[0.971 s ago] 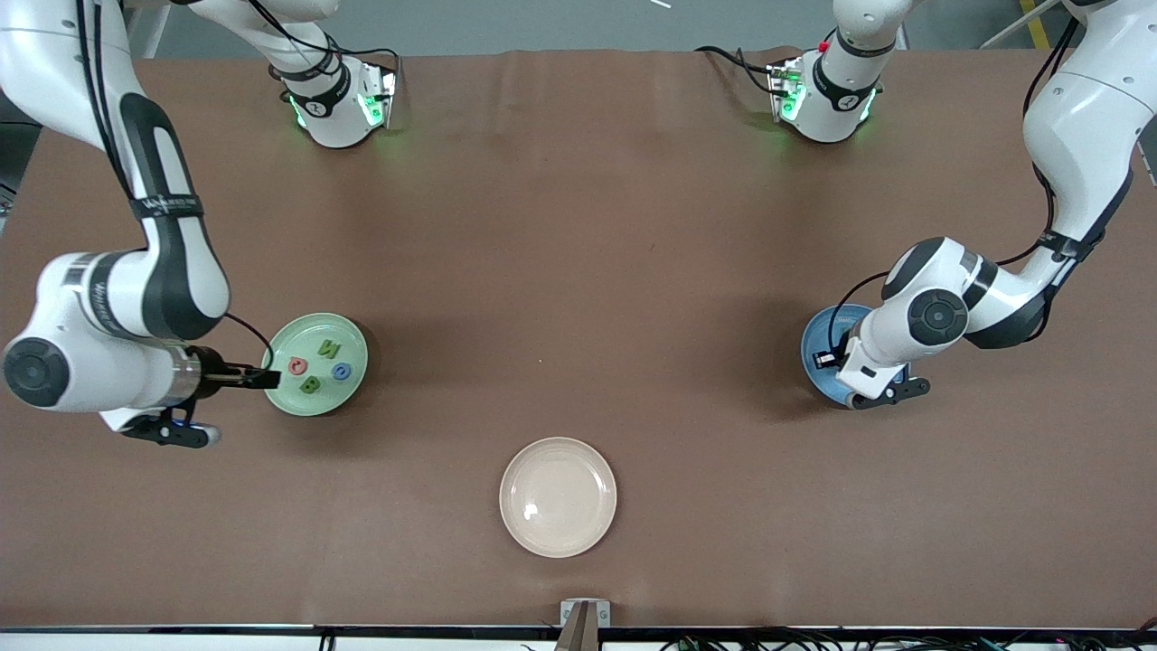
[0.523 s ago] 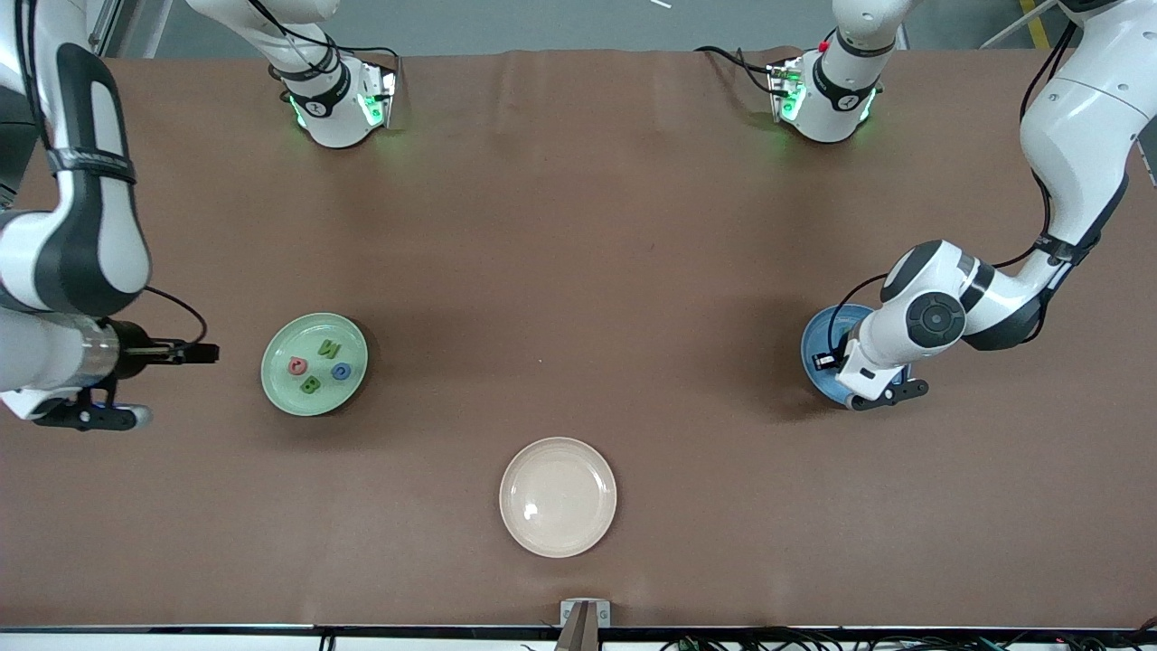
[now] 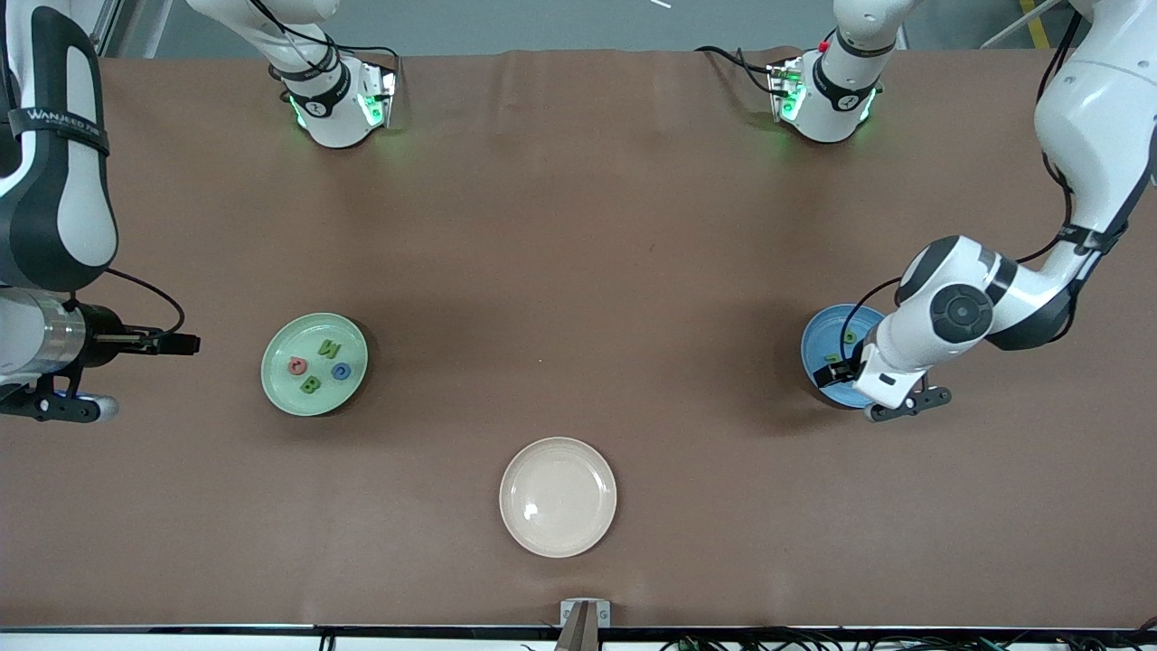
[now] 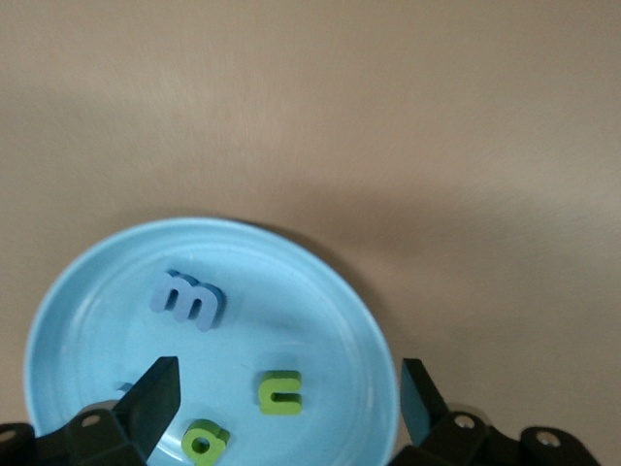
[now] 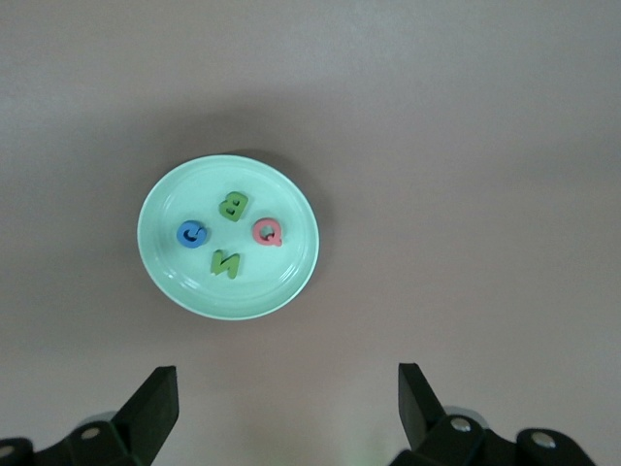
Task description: Sort upper and lower case letters into plates
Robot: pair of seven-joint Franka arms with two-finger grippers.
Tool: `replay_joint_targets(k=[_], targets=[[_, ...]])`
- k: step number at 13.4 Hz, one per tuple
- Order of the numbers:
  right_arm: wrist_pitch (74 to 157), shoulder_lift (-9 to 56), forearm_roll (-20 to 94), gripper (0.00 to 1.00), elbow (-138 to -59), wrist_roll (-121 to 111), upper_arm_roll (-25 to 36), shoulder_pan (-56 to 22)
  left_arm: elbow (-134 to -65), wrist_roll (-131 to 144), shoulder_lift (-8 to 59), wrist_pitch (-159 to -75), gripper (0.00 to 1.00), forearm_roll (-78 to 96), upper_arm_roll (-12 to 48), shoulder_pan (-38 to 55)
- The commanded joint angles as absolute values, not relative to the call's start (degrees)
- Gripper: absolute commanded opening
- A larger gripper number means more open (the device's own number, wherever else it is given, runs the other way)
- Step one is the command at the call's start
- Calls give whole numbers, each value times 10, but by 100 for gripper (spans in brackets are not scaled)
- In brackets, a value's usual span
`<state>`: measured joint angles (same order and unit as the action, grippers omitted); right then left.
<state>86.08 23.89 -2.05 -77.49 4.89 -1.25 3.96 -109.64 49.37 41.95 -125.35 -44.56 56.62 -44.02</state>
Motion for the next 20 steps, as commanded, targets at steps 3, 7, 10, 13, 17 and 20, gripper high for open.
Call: replay_joint_targets(k=[3, 7, 10, 13, 17, 20], targets=[[829, 233, -31, 100, -724, 66, -12, 25, -1075, 485, 401, -1194, 99, -430, 634, -486], [828, 222, -19, 100, -727, 65, -17, 24, -1066, 484, 403, -1194, 99, -430, 634, -486], [843, 222, -7, 100, -729, 63, -17, 26, -1044, 453, 407, -1187, 99, -432, 631, -476], [843, 222, 7, 100, -729, -5, -15, 33, -1014, 418, 396, -1153, 99, -387, 609, -433], [852, 180, 31, 100, -768, -9, -14, 50, -991, 321, 309, -1154, 99, -233, 436, -288], [882, 144, 14, 100, -817, 8, -15, 23, -983, 247, 266, -1155, 99, -114, 279, -157]])
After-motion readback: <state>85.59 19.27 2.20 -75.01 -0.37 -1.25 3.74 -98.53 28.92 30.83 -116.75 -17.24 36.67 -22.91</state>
